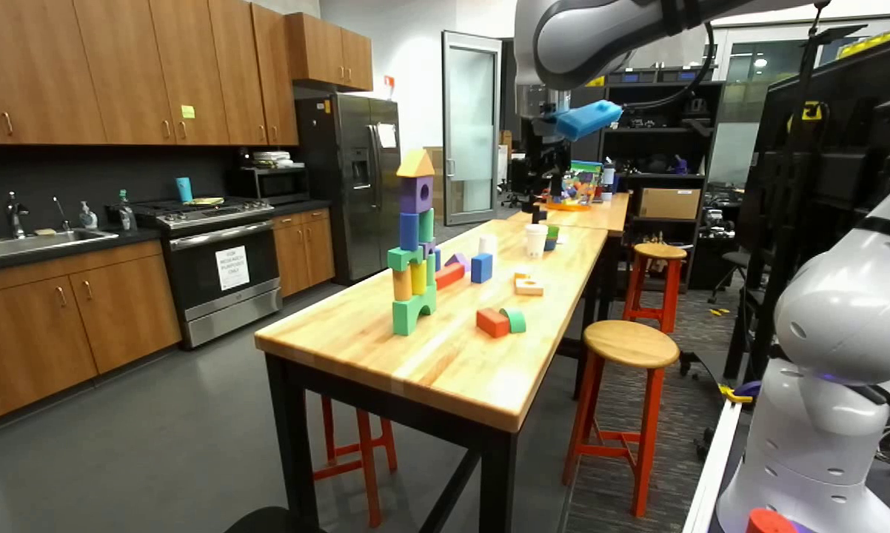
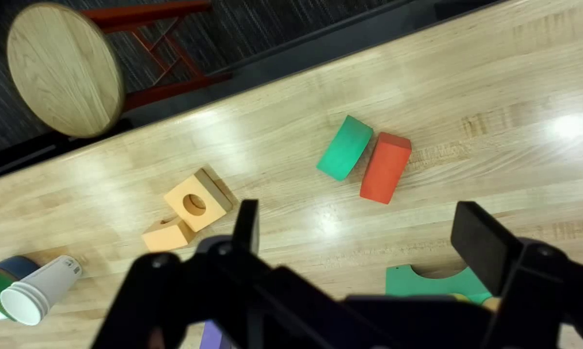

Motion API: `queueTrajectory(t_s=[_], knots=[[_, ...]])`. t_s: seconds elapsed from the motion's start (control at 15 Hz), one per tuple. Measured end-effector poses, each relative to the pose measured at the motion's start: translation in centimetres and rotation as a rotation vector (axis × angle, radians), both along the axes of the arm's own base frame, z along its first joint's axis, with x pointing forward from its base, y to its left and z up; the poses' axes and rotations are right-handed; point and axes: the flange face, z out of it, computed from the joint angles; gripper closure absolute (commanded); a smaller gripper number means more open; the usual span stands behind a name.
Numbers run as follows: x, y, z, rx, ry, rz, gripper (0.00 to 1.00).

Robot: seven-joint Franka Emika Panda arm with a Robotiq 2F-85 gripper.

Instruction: Move the blue block to the right

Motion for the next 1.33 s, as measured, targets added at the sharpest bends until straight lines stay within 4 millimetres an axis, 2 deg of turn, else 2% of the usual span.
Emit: queueTrajectory(t_s=[1.0, 1.13, 1.33], knots=[[0.3, -0.2, -0.4, 0.012, -0.013, 0.005, 0.00], [1.1, -1.4, -1.3, 0.017, -0.031, 0.030, 0.00], [2.6, -5.0, -2.7, 0.025, -0.053, 0.152, 0.00]])
